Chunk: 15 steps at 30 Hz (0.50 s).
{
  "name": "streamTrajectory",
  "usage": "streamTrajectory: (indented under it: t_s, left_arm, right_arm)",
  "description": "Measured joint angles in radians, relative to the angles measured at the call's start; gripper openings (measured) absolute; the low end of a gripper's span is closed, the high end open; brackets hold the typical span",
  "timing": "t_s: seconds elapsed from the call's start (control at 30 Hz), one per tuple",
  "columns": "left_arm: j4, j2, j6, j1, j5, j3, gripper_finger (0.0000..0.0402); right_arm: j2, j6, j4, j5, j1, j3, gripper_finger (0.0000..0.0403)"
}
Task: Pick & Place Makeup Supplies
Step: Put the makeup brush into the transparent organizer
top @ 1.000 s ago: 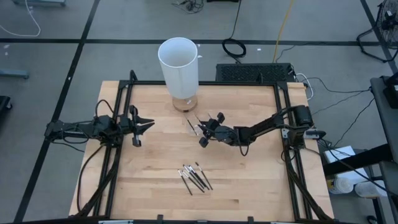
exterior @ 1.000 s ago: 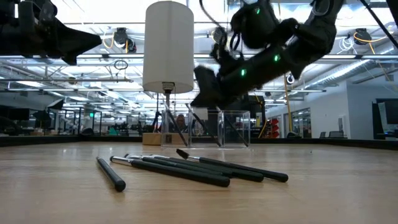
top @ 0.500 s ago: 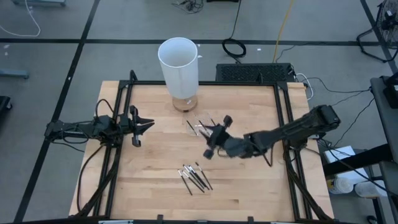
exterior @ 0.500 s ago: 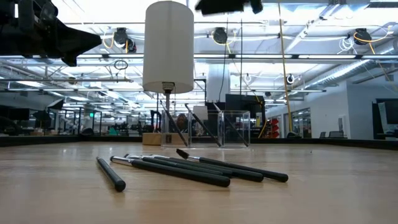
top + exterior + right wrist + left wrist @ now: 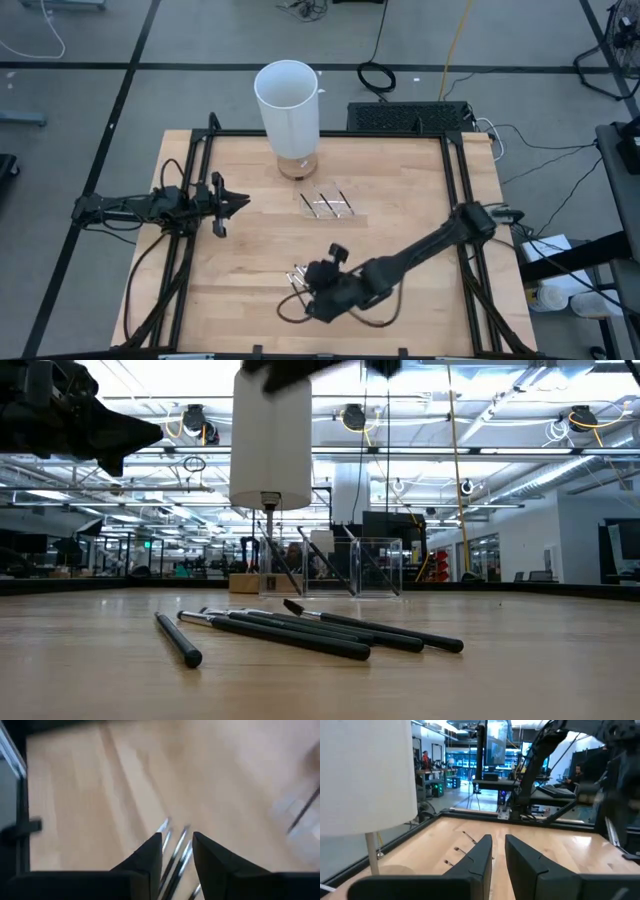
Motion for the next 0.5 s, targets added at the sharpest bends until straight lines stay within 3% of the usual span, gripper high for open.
streamTrajectory:
  t_s: [0.13,0.5]
  left_arm:
    - [0.000,0.000,-0.008,0.000,0.001,0.000,0.0063]
    - [0.083,0.000,0.055,0.000,0.001,0.000,0.0062]
  right_arm:
    - [0.042,0.150,-0.067,-0.140,-0.023,0.004,0.0106]
    - [0.062,0.318,-0.075,-0.295,-0.089,-0.107,0.0152]
